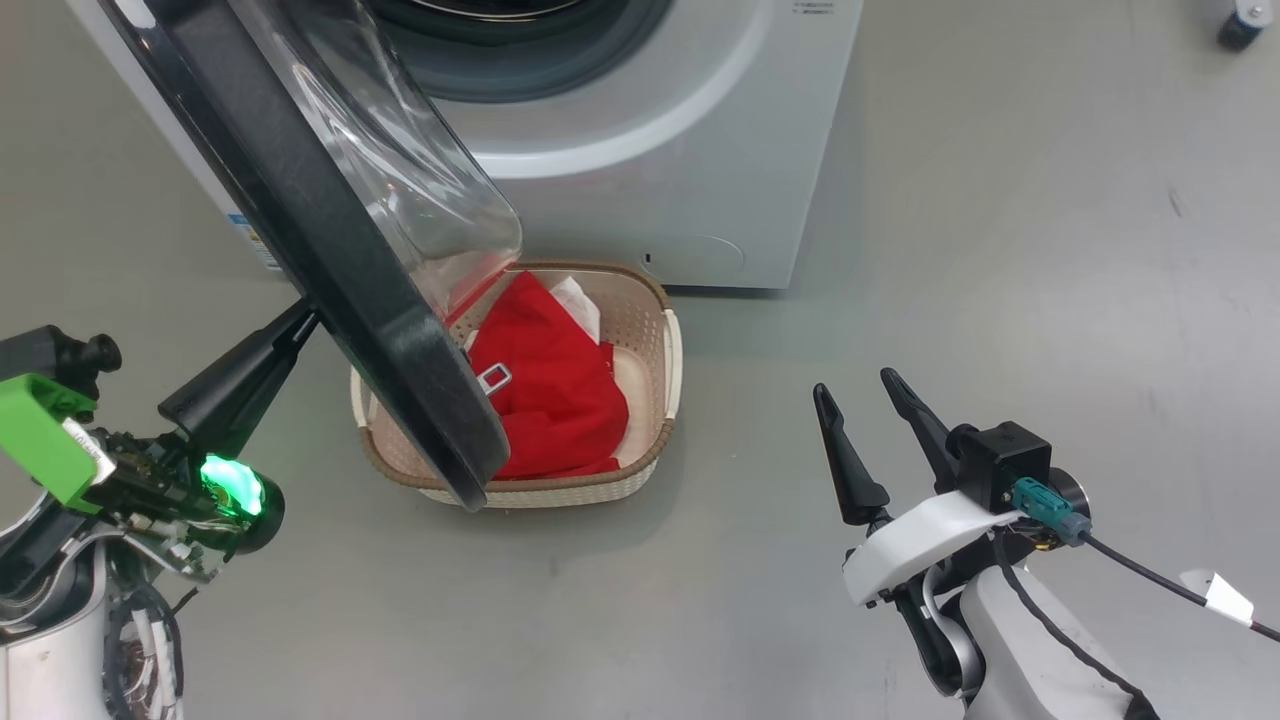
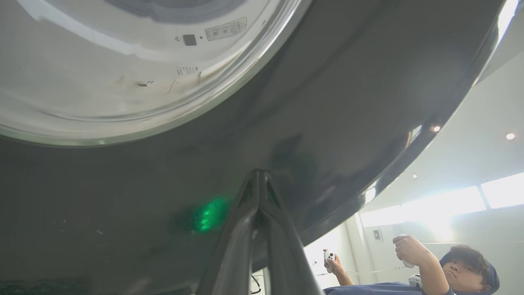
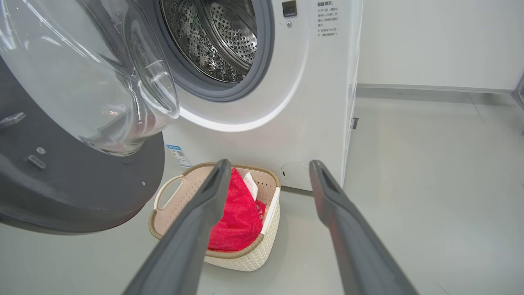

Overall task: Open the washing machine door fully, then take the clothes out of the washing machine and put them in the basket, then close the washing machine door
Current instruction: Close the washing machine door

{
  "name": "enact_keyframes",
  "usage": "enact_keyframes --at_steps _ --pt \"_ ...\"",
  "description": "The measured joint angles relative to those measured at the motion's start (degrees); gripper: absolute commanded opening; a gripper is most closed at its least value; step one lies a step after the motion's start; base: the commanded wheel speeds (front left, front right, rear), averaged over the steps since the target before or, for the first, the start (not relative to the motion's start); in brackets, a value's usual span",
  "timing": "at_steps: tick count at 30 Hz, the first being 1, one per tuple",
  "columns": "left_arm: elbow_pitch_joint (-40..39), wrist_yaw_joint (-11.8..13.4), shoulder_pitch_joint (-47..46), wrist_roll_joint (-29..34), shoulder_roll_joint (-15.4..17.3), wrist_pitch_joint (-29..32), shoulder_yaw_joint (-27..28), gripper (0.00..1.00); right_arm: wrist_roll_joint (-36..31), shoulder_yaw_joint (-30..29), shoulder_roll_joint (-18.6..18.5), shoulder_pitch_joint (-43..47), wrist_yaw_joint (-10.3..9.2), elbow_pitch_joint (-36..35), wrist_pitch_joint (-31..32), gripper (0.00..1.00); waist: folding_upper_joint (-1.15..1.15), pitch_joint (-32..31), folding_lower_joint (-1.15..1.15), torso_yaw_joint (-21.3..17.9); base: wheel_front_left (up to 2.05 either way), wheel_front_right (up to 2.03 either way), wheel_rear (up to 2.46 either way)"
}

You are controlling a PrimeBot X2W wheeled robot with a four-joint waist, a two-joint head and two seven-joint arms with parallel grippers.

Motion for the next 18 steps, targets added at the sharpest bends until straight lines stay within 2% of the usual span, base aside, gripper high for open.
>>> enact_keyframes --at_steps 13,18 --pt "-1.8 -0.01 -4.32 4.76 -1.42 -7.26 -0.13 0.0 2.24 -0.12 0.07 0.29 -1.74 -3.02 0.0 1.0 0.0 2.37 0.0 -9.83 0.0 0.0 0.0" --pt "-1.98 -0.01 -7.25 6.9 -1.71 -11.9 1.93 0.0 2.92 0.69 0.13 0.29 -2.14 -3.87 0.0 1.0 0.0 3.43 0.0 -13.73 0.0 0.0 0.0"
